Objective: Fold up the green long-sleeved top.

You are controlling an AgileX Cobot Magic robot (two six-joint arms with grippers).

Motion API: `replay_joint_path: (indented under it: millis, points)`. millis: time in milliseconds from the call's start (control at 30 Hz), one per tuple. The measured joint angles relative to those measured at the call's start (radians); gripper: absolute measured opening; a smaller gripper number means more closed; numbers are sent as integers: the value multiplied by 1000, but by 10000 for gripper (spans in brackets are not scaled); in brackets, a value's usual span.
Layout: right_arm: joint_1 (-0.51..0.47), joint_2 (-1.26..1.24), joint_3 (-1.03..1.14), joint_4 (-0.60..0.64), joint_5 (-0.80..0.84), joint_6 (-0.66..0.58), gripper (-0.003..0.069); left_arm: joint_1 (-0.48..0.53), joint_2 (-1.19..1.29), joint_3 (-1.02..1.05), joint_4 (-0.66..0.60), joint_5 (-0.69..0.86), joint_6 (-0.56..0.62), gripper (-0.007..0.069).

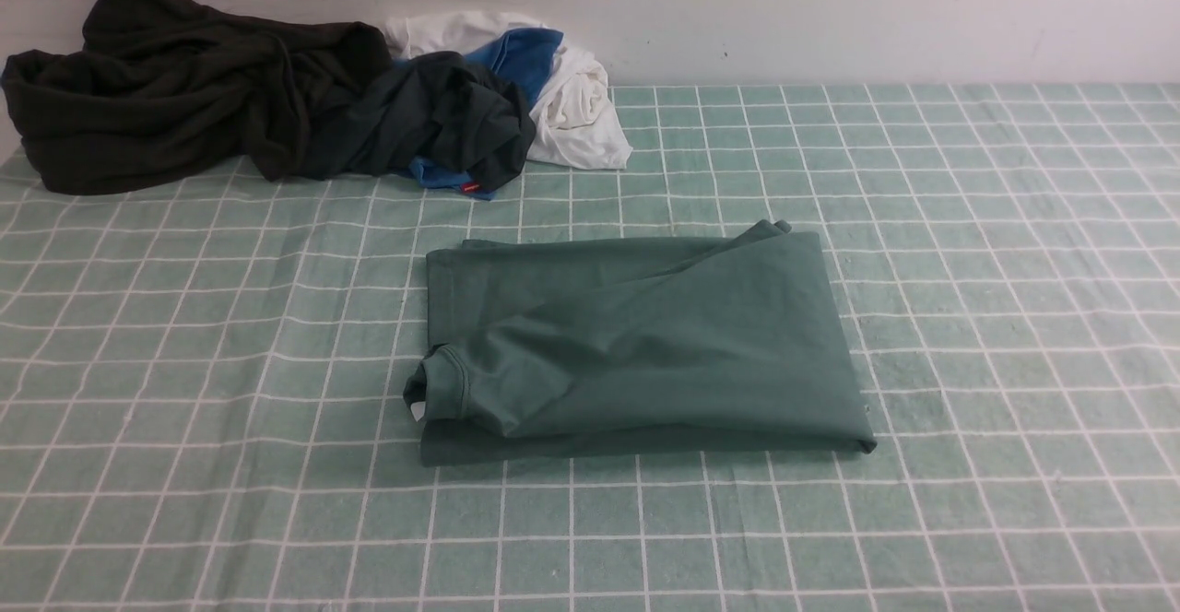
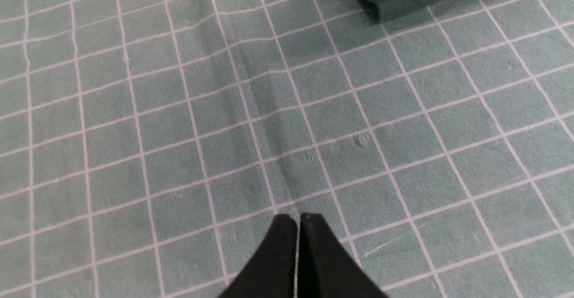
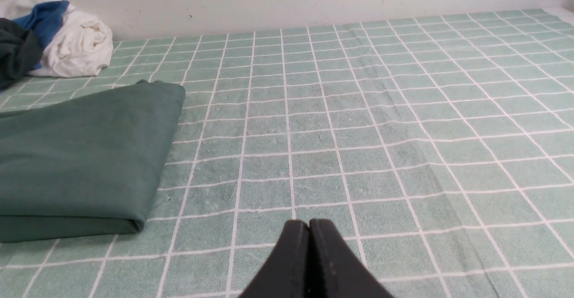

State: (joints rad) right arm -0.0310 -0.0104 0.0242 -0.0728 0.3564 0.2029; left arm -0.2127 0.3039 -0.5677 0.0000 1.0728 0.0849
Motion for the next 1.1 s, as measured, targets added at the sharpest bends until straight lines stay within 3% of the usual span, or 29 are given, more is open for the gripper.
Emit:
replay_joint_path:
  millis: [567,667,700,900,1100]
  points:
    - [0,0,0,0,0,0,-14,0,-2,25,0,-38,0,-3]
    - [0,0,0,0,0,0,-14,16,-33,82,31,-211,0,-3]
    - [0,0,0,0,0,0,-14,54,-73,156,45,-368,0,-3]
    - [0,0,0,0,0,0,-14,193,-216,417,45,-741,0,-3]
    - [0,0,0,-1,0,0,-14,253,-311,591,45,-830,-13,-3]
